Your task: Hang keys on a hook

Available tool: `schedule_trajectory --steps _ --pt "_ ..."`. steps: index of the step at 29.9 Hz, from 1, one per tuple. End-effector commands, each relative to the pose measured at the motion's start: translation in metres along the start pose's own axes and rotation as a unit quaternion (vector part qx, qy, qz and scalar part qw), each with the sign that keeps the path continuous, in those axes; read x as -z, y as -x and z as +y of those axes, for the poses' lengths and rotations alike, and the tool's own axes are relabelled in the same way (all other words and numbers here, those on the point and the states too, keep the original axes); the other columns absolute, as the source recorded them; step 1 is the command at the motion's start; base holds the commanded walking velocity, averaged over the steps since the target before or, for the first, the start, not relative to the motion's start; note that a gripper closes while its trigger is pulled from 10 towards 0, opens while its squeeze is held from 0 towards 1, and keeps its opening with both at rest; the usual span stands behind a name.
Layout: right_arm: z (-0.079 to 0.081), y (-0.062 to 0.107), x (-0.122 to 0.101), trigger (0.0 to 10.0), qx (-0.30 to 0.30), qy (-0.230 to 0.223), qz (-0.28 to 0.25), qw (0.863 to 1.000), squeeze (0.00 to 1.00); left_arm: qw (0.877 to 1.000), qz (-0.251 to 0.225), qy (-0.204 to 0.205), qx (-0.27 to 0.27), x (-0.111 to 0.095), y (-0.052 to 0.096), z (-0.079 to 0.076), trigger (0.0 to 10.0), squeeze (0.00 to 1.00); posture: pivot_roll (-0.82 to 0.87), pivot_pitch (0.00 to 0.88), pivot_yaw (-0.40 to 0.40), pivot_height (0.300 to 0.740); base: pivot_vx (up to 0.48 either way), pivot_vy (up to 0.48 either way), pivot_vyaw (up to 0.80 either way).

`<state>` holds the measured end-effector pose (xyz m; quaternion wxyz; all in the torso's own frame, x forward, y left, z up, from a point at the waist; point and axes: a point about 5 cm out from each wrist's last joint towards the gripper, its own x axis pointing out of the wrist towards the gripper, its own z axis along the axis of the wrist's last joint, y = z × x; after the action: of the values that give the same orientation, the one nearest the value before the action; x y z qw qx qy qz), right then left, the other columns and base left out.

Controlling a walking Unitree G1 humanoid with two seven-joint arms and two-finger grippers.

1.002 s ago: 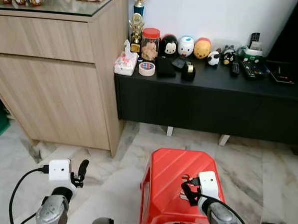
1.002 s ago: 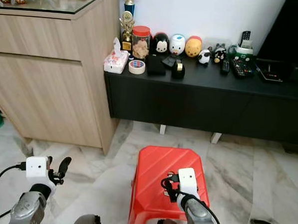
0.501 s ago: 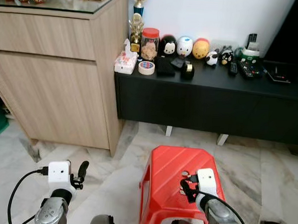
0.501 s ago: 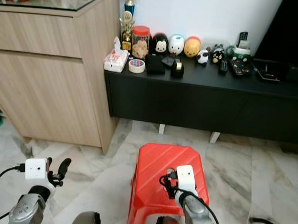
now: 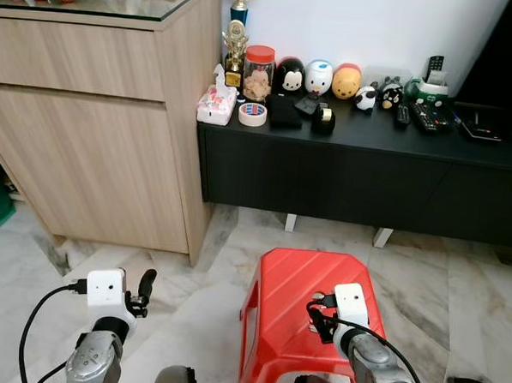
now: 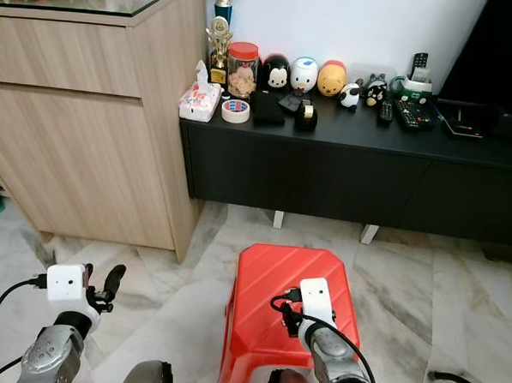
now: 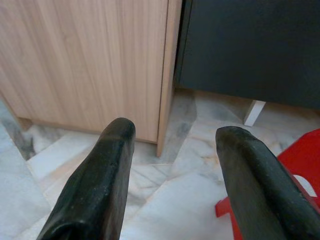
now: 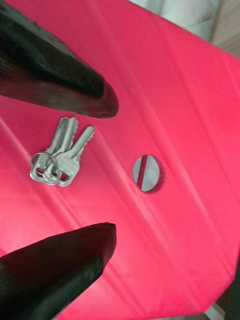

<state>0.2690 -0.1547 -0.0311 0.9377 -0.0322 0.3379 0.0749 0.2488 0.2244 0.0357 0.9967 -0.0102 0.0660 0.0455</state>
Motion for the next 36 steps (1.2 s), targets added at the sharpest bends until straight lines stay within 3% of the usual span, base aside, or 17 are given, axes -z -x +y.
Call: schedule_trajectory --steps 1,9,13,27,36 --pt "0.000 -0.001 -0.004 10.0 -0.001 0.001 0.002 1.000 0.00 1.000 -0.001 0.001 -0.001 -0.002 0.000 -0.001 10.0 0.00 0.10 0.018 -0.092 0.610 0.000 0.000 0.00" --pt "-0.005 0.002 0.012 10.0 0.022 -0.007 0.048 0.999 0.00 1.000 0.003 0.008 -0.004 -0.001 0.004 -0.006 10.0 0.00 0.09 0.073 -0.111 0.610 0.000 0.000 0.00" --pt "-0.002 0.001 0.004 10.0 0.001 -0.020 0.009 1.000 0.00 1.000 -0.001 0.013 -0.008 -0.001 0.005 -0.007 10.0 0.00 0.09 0.103 -0.121 0.610 0.000 0.000 0.00" --pt "-0.008 0.001 0.004 10.0 0.012 -0.010 0.017 1.000 0.00 0.999 -0.007 0.024 -0.020 -0.004 0.012 -0.011 10.0 0.00 0.08 0.144 -0.142 0.610 0.000 0.000 0.00" --pt "-0.002 0.001 -0.011 10.0 -0.023 -0.032 -0.049 0.998 0.00 0.999 -0.021 0.024 -0.034 -0.012 0.019 -0.008 10.0 0.00 0.10 0.189 -0.149 0.610 0.000 0.000 0.00"
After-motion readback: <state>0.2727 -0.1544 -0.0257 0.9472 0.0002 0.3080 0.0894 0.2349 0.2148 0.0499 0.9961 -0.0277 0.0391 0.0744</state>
